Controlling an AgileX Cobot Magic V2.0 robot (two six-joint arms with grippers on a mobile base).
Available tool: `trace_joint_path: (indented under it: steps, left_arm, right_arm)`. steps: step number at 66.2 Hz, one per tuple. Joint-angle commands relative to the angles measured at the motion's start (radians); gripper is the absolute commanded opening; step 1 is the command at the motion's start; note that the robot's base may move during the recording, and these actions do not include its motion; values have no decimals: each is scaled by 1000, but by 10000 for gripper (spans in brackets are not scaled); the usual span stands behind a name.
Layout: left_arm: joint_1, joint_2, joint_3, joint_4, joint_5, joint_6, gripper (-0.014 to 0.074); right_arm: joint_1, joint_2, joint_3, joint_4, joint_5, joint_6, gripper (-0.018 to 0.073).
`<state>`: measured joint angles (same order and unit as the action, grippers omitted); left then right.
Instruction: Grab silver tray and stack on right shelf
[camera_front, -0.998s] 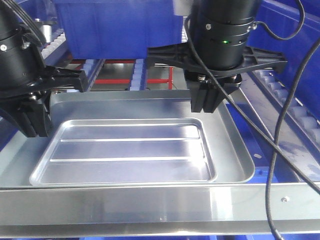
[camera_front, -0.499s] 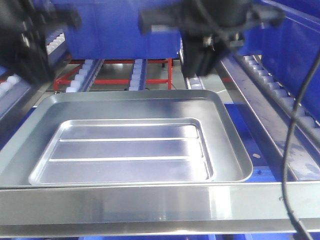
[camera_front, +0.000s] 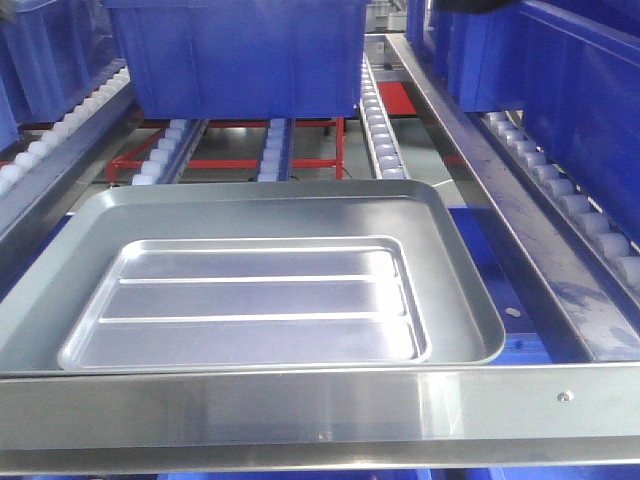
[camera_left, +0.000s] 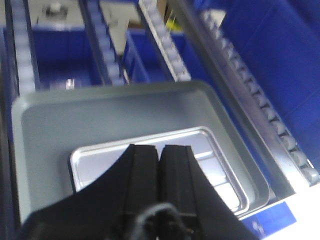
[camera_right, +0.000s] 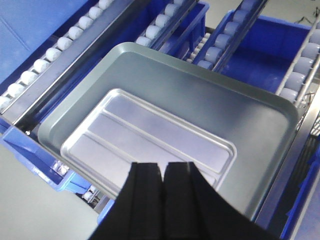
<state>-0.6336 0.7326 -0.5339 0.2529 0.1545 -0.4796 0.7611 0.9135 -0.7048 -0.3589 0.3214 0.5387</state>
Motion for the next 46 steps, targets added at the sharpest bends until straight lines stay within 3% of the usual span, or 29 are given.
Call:
trace_joint_path:
  steps: [1,15,22,46]
  left_arm:
    - [-8,-104,29,71,-125,-1,-90]
    - [-8,-362,125,91,-104,-1,-90]
    - [-8,-444,135,91,-96,-1,-90]
    - [-8,-472,135,91,-101,-1,-90]
  right_arm:
    - [0,-122,58,-33,-86,-12,56]
    - [0,-472,234,-180,-86,-12,56]
    - [0,-590,265,-194,-81,-12,56]
    - [0,-650,269,-194,-82,-12,56]
